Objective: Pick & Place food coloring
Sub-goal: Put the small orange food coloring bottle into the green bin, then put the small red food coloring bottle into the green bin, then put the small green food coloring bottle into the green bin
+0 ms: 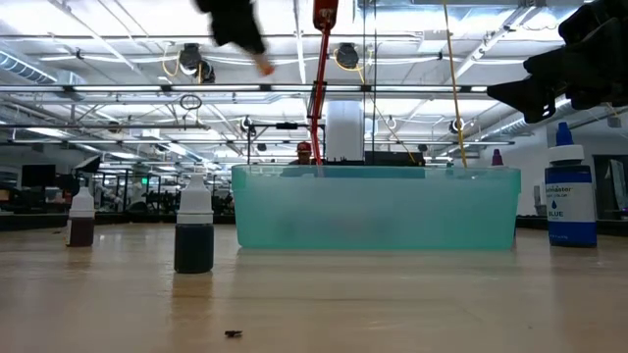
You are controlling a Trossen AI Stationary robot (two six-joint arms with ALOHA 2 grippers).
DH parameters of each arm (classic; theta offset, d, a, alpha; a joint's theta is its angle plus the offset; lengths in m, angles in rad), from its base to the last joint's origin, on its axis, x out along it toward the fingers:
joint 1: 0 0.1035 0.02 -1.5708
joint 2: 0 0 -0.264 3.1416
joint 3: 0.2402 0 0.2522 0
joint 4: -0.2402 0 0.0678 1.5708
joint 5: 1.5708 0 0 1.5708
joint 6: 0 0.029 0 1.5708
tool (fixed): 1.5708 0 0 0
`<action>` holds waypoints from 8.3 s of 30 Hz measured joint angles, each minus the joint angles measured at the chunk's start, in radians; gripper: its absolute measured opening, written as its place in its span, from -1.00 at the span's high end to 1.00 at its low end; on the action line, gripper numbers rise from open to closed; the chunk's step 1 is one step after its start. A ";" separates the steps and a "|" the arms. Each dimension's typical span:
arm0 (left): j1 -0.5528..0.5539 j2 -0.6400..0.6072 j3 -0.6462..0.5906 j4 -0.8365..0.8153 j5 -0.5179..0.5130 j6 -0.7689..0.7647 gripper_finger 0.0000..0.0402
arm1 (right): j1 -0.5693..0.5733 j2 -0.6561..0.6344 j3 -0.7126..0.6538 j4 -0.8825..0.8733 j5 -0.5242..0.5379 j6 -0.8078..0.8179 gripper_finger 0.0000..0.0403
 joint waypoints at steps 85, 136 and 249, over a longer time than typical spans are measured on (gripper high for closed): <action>-0.044 0.173 -0.318 -0.287 0.005 -0.621 -0.04 | 0.000 0.001 0.000 0.000 0.000 0.000 -0.56; -0.254 0.160 -0.391 -0.097 0.143 -0.860 0.23 | 0.000 0.001 0.000 -0.001 0.000 0.000 -0.56; -0.411 0.216 0.161 -0.366 -0.046 -0.747 0.40 | 0.000 0.002 0.000 -0.001 0.000 0.000 -0.56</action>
